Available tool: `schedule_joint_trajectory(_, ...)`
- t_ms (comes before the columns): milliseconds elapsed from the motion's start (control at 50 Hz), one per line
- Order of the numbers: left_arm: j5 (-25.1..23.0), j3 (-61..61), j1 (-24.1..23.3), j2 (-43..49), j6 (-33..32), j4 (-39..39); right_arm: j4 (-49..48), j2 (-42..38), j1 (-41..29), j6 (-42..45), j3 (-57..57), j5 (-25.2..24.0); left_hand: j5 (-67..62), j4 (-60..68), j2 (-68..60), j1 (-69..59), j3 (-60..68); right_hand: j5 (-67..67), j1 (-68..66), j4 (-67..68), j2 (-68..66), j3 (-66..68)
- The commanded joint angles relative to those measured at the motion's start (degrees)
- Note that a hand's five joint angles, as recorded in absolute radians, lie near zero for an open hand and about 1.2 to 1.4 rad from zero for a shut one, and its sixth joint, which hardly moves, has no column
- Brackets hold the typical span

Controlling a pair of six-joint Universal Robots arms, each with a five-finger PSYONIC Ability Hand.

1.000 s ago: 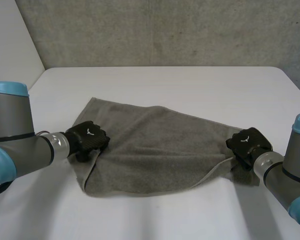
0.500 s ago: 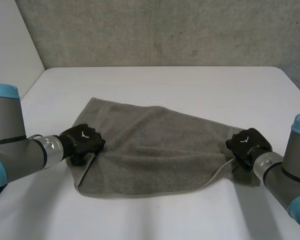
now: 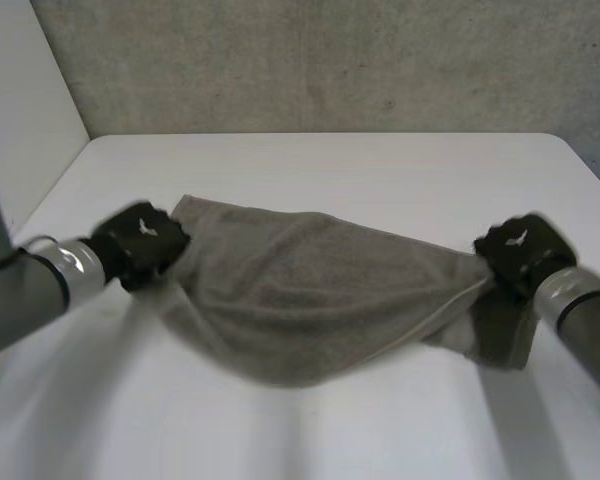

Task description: Fold the towel.

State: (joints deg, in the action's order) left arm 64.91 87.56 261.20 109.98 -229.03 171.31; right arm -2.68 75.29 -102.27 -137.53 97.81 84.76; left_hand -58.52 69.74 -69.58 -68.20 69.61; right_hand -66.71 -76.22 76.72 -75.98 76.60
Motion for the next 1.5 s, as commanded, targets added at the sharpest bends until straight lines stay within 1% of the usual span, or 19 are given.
schedule_joint_trajectory(20,0.66,3.48,5.27,-12.32,15.67,0.42,12.58,8.12,5.31,0.07,-5.6,-0.21,-11.48,10.26,-10.42,-11.8,10.39,-3.29,-3.78,3.28,-4.02,3.4)
schedule_joint_trajectory(40,0.66,3.5,5.29,-12.34,15.72,0.42,15.83,8.12,6.72,0.25,-6.66,-0.29,-11.48,10.26,-10.42,-11.8,10.39,-3.29,-3.78,3.28,-4.02,3.4)
schedule_joint_trajectory(80,1.27,7.08,7.47,-14.96,22.63,0.42,19.0,8.21,7.95,0.25,-7.45,-0.47,-11.48,10.26,-10.42,-11.8,10.39,-3.29,-3.78,3.28,-4.02,3.4)
schedule_joint_trajectory(140,1.36,9.47,8.36,-16.29,24.86,0.51,23.93,8.56,9.01,0.16,-8.16,-2.22,-11.48,10.26,-10.42,-11.8,10.39,-3.29,-3.78,3.28,-4.02,3.4)
schedule_joint_trajectory(300,1.71,15.36,10.65,-23.76,27.85,2.09,25.88,13.12,8.84,-0.28,-12.02,-3.9,-11.48,10.26,-10.42,-11.8,10.39,-3.29,-3.78,3.28,-4.02,3.4)
schedule_joint_trajectory(460,1.36,14.31,11.97,-35.53,42.94,2.44,29.64,18.58,8.75,-3.09,-21.5,-3.99,-11.48,10.26,-10.42,-11.8,10.39,-3.29,-3.78,3.28,-4.02,3.4)
schedule_joint_trajectory(560,1.36,14.57,11.88,-36.51,45.43,2.8,36.23,17.71,8.84,-2.92,-25.91,-4.51,-11.48,10.26,-10.42,-11.8,10.39,-3.29,-3.78,3.28,-4.02,3.4)
schedule_joint_trajectory(640,1.45,16.85,11.18,-34.41,45.6,4.81,39.33,14.19,8.66,-1.95,-25.92,-4.69,-11.48,10.26,-10.42,-11.8,10.39,-3.29,-3.78,3.28,-4.02,3.4)
schedule_joint_trajectory(680,1.45,17.65,11.0,-31.59,45.51,6.4,41.17,6.31,7.62,0.5,-26.27,-4.08,-11.48,10.26,-10.42,-11.8,10.39,-3.29,-3.78,3.28,-4.02,3.4)
schedule_joint_trajectory(800,2.15,15.89,7.75,-16.91,45.6,13.17,40.56,-0.58,3.48,2.18,-28.29,-3.02,-11.48,10.26,-10.42,-11.8,10.39,-3.29,-3.78,3.28,-4.02,3.4)
schedule_joint_trajectory(840,3.21,13.78,6.25,-12.6,45.6,14.4,40.56,-7.05,1.73,2.18,-32.49,-1.54,-11.48,10.26,-10.42,-11.8,10.39,-3.29,-3.78,3.28,-4.02,3.4)
schedule_joint_trajectory(900,6.55,7.63,3.62,-4.34,45.51,15.01,40.56,-9.81,1.1,2.09,-35.06,-0.38,-11.48,10.26,-10.42,-11.8,10.39,-3.29,-3.78,3.28,-4.02,3.4)
schedule_joint_trajectory(940,9.96,0.19,2.3,1.35,45.08,15.1,39.08,-15.32,-0.38,1.66,-42.92,1.89,-11.48,10.26,-10.42,-11.8,10.39,-3.29,-3.78,3.28,-4.02,3.4)
schedule_joint_trajectory(1040,11.64,-12.19,1.34,6.02,45.34,15.71,30.49,-22.71,-2.32,0.52,-58.56,3.13,-11.48,10.26,-10.42,-11.8,10.39,-3.29,-3.78,3.28,-4.02,3.4)
schedule_joint_trajectory(1180,14.1,-32.89,-2.71,9.46,46.57,20.9,8.8,-24.31,-4.08,-4.4,-70.82,3.83,-11.48,10.26,-10.42,-11.8,10.39,-3.29,-3.78,3.28,-4.02,3.4)
schedule_joint_trajectory(1260,21.02,-41.14,-2.98,9.2,50.42,30.01,-5.28,-20.54,-4.17,-7.22,-69.7,4.36,-11.48,10.26,-10.42,-11.8,10.39,-3.29,-3.78,3.28,-4.02,3.4)
schedule_joint_trajectory(1320,24.46,-41.86,-2.98,8.76,53.94,34.42,-6.28,-19.12,-4.17,-7.31,-68.11,4.63,-11.48,10.26,-10.42,-11.8,10.39,-3.29,-3.78,3.28,-4.02,3.4)
schedule_joint_trajectory(1420,25.0,-40.19,-2.89,8.67,56.15,34.44,-2.59,-15.78,-4.17,-6.96,-61.95,4.19,-11.48,10.26,-10.42,-11.8,10.39,-3.29,-3.78,3.28,-4.02,3.4)
schedule_joint_trajectory(1500,24.13,-26.88,-2.54,7.01,56.33,32.59,6.86,-14.9,-4.17,-6.7,-56.0,1.82,-11.48,10.26,-10.42,-11.8,10.39,-3.29,-3.78,3.28,-4.02,3.4)
